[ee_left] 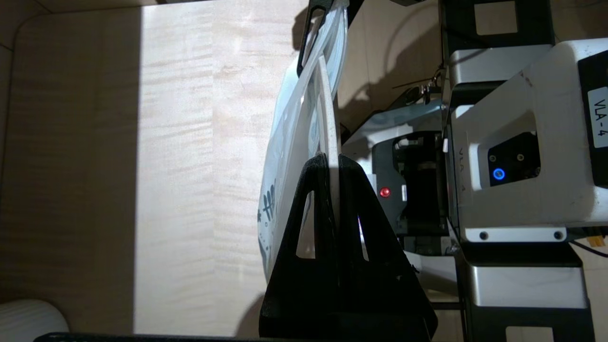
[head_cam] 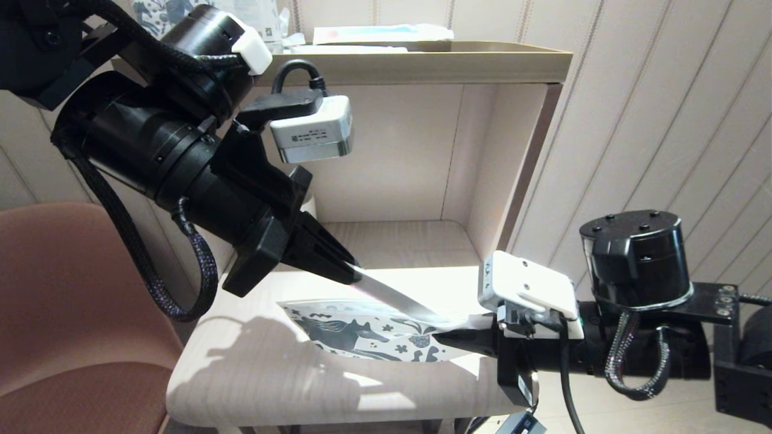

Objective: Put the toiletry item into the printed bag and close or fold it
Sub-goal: Place the comb into the storage bag

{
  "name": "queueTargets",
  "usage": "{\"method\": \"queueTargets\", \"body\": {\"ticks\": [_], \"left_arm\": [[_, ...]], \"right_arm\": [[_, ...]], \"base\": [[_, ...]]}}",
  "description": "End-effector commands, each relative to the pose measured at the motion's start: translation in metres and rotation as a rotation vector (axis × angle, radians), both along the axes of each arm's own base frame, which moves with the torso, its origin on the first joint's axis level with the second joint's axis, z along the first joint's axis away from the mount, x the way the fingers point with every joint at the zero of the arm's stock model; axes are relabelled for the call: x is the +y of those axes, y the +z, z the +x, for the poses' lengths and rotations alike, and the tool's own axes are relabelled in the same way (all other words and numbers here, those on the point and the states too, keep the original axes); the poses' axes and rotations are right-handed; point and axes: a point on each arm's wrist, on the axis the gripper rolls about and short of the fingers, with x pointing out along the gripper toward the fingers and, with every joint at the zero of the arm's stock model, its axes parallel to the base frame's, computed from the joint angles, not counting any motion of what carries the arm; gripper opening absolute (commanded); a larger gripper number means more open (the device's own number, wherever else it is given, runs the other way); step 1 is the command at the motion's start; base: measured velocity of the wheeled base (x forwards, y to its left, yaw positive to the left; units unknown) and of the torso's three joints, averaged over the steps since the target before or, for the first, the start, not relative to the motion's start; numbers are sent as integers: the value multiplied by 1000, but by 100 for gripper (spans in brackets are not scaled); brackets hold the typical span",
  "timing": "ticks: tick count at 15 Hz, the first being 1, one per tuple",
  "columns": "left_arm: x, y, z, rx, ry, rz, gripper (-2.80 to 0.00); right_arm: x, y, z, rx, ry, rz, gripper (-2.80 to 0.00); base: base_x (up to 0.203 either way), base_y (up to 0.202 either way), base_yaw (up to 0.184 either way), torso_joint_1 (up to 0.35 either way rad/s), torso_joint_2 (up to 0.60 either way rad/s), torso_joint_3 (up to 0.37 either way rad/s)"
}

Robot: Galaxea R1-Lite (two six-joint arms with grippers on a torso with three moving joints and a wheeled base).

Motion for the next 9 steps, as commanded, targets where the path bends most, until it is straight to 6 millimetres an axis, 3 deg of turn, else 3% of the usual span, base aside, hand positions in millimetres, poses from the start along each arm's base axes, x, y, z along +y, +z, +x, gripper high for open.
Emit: {"method": "queueTargets", "body": {"ticks": [1, 9], "left_arm": [[-3, -4, 2, 13, -10, 10, -280], [-7, -7, 2, 11, -18, 21, -280]], "right_arm": [[0, 2, 0, -12, 8, 10, -280], [1, 1, -1, -9, 11, 6, -280]], "base": [[0, 0, 0, 0, 0, 0], [0, 0, 0, 0, 0, 0]]}}
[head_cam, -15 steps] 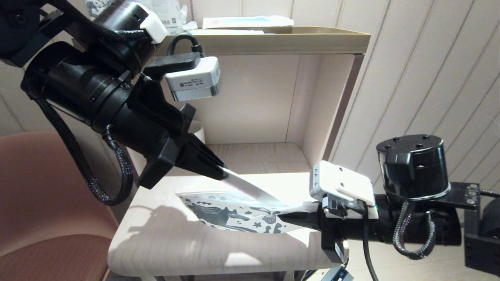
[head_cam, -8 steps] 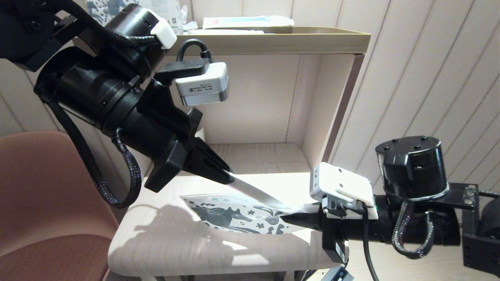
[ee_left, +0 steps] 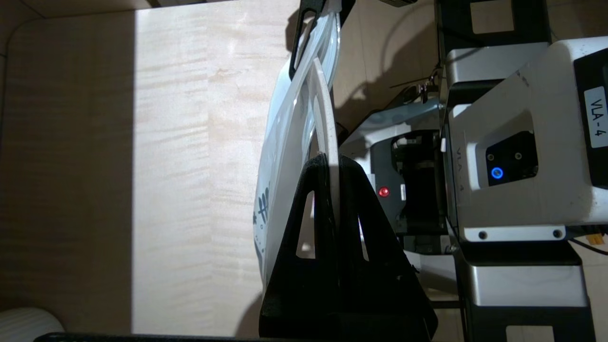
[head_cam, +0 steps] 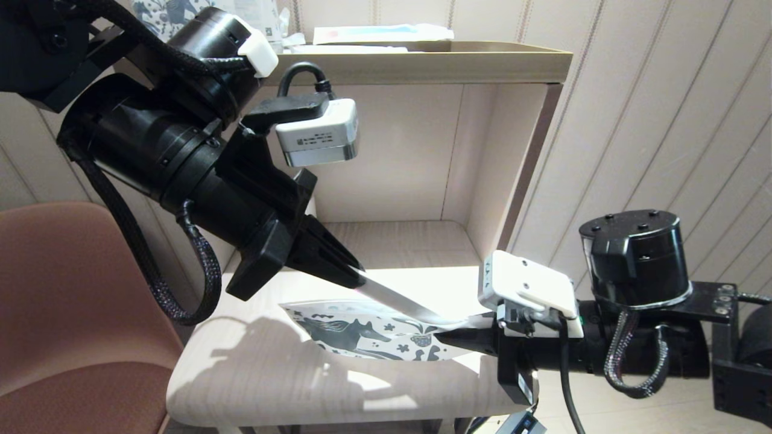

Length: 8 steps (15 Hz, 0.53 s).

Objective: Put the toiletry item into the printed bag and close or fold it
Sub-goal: Place the comb into the storage bag

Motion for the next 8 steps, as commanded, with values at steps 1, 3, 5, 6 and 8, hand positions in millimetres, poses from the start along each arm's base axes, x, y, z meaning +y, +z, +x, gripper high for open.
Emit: {"method": "queueTargets", "body": {"ticks": [1, 3, 5, 6, 8], "left_arm": [[0, -2, 0, 4, 1, 18, -280], [2, -3, -1, -6, 24, 62, -280], [3, -8, 0, -2, 38, 113, -280], [3, -9, 0, -11, 42, 127, -280], [3, -10, 0, -29, 53, 146, -280]], "right_arm": [[0, 0, -1, -3, 6, 3, -280], [0, 0, -1, -5, 7, 5, -280], [0, 0, -1, -5, 8, 5, -280], [0, 1, -1, -7, 8, 6, -280], [-1, 1, -1, -8, 6, 7, -280]], "base": [[0, 0, 0, 0, 0, 0], [0, 0, 0, 0, 0, 0], [0, 0, 0, 0, 0, 0], [0, 0, 0, 0, 0, 0], [0, 0, 0, 0, 0, 0]]}}
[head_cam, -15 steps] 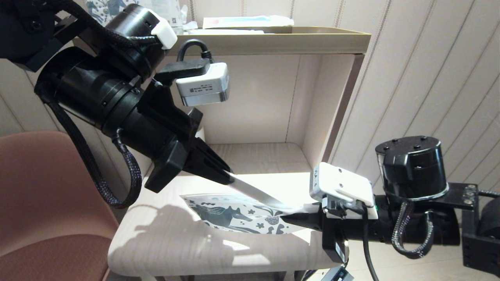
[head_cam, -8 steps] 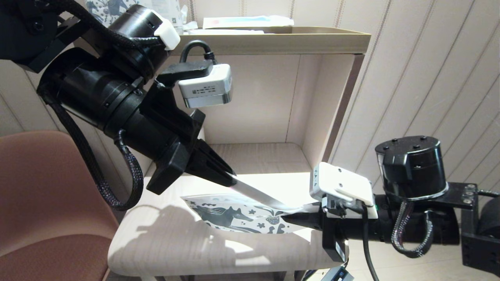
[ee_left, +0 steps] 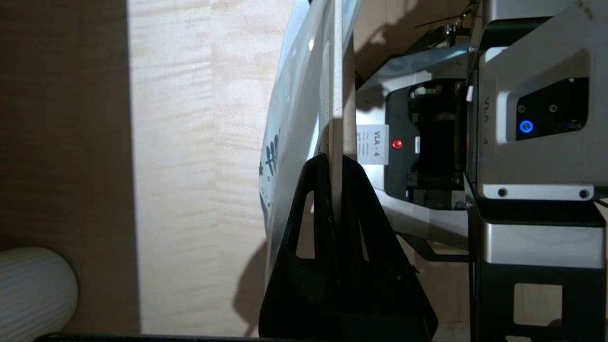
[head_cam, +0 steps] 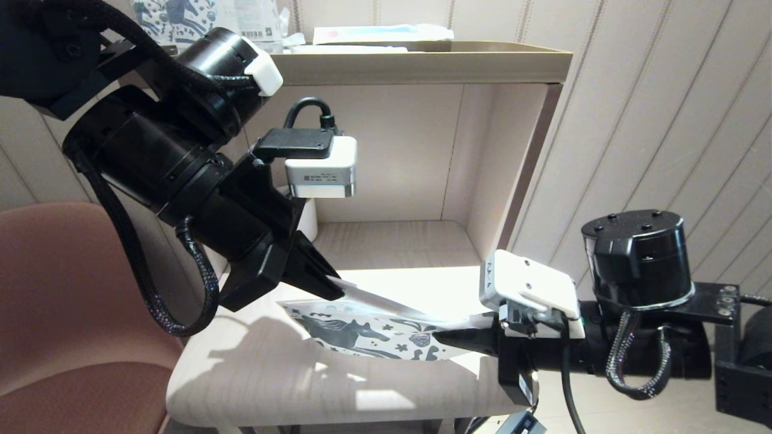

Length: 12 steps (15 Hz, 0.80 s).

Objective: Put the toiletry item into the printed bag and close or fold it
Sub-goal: Place the comb into the storage bag

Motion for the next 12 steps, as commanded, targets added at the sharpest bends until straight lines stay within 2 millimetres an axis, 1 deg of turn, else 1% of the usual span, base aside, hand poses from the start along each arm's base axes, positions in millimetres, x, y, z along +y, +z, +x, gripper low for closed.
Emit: {"method": "queueTargets", "body": {"ticks": [1, 6, 12], "left_arm": [[0, -2, 0, -6, -4, 19, -280], [7, 4, -1, -37, 16, 22, -280], [-2, -3, 1, -18, -9, 23, -280]], "right_arm": [[-1, 0, -1, -1, 0, -3, -280], [-2, -3, -1, 7, 0, -9, -280], [-1, -1, -1, 3, 1, -5, -280]], "base": [[0, 0, 0, 0, 0, 0], [0, 0, 0, 0, 0, 0], [0, 0, 0, 0, 0, 0]]}}
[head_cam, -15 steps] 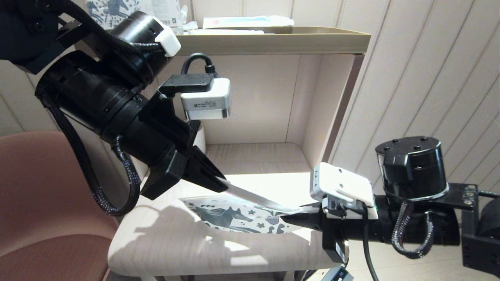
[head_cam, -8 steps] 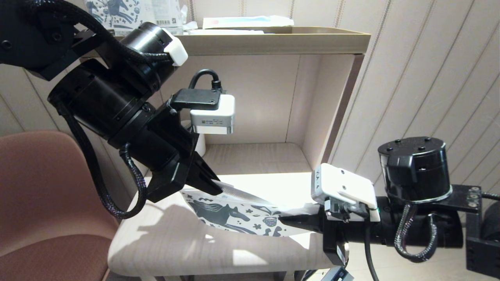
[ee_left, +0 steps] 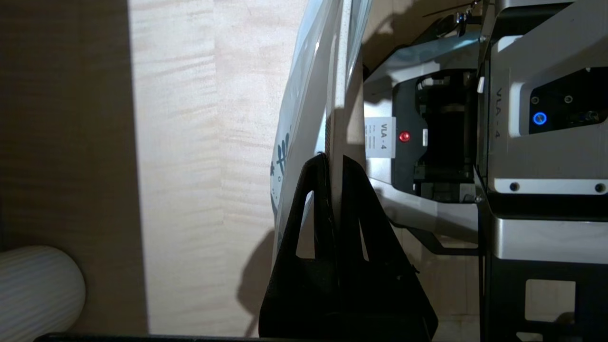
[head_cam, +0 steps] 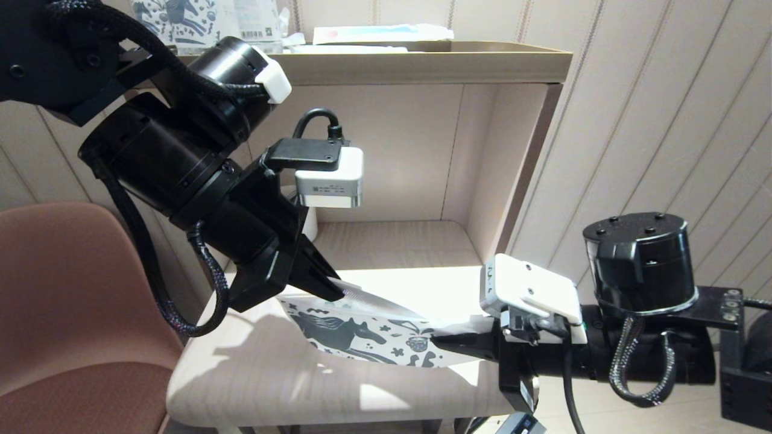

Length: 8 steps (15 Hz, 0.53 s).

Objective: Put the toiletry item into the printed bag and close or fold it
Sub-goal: Place the comb into the storage bag

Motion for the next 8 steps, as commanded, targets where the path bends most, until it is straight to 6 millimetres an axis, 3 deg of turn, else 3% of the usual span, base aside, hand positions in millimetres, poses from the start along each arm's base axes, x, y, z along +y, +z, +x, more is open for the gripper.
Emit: {"method": "queueTargets", "body": {"ticks": [1, 2, 8], "left_arm": [[-2, -2, 0, 7, -12, 2, -280], [-2, -2, 0, 7, -12, 2, 0], [-3, -1, -1, 3, -18, -9, 0]], "right_arm": [[1, 1, 0, -7, 5, 4, -280], [1, 1, 0, -7, 5, 4, -280], [1, 1, 0, -7, 5, 4, -280]], "base": [[0, 0, 0, 0, 0, 0], [0, 0, 0, 0, 0, 0], [0, 0, 0, 0, 0, 0]]}}
